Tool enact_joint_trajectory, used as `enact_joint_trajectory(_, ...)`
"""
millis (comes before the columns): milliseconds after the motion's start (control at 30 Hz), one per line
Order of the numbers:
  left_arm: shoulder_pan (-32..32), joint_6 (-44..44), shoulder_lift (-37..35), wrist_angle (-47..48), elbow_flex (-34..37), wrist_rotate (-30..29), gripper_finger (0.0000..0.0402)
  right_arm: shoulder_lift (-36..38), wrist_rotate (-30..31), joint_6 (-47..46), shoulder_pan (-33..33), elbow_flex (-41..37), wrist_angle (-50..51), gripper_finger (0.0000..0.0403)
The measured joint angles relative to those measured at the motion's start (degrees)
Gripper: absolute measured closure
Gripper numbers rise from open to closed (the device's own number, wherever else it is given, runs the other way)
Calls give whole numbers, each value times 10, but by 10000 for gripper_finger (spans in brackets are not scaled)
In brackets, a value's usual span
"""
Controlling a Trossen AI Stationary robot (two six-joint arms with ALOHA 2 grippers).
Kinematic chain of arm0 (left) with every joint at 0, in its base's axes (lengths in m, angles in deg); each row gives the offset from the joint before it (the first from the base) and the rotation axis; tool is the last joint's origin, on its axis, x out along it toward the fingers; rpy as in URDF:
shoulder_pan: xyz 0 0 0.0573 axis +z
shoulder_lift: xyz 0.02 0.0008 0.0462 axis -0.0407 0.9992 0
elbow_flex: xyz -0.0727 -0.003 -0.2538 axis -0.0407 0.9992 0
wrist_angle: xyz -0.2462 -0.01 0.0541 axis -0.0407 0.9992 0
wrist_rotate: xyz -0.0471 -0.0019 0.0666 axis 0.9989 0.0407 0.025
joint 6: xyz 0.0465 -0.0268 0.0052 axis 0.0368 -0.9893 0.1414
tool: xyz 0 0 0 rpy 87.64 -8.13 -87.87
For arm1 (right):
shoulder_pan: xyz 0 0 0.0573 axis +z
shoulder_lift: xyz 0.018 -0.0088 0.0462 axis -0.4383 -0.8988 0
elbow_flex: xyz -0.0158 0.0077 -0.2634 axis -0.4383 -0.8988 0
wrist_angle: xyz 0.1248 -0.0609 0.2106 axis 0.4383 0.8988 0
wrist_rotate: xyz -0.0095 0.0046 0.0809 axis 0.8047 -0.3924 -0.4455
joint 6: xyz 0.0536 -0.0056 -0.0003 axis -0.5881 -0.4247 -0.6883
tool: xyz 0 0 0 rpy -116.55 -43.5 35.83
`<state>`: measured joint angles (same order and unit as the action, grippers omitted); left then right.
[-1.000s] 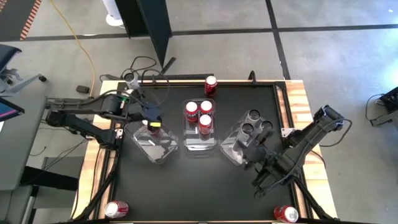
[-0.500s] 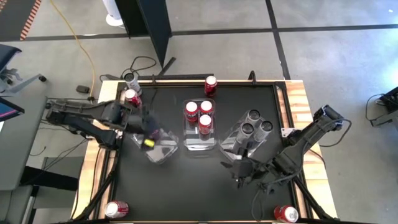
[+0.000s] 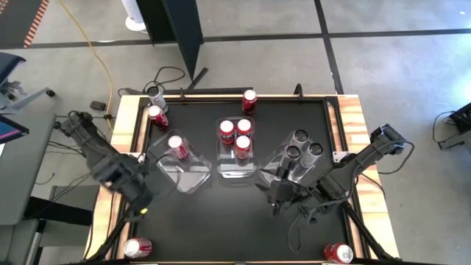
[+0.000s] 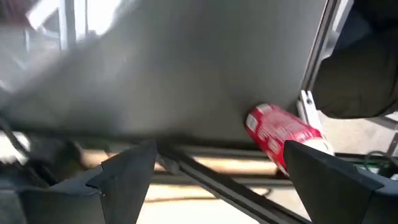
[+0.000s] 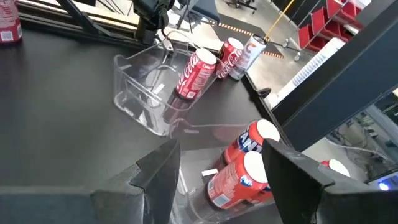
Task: Sort soda cans
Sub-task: Put the bottom left red soda can into the left transparent bin
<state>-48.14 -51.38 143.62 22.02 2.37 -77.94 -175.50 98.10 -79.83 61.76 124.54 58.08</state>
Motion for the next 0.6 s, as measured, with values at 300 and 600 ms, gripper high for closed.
enact_joint_trajectory(300, -165, -210, 92, -103, 0, -27, 57, 0, 0, 47, -4, 0, -20, 159)
enact_joint_trajectory(600, -219, -260, 203, -154, -17, 12, 57, 0, 0, 54, -4, 0, -37, 159)
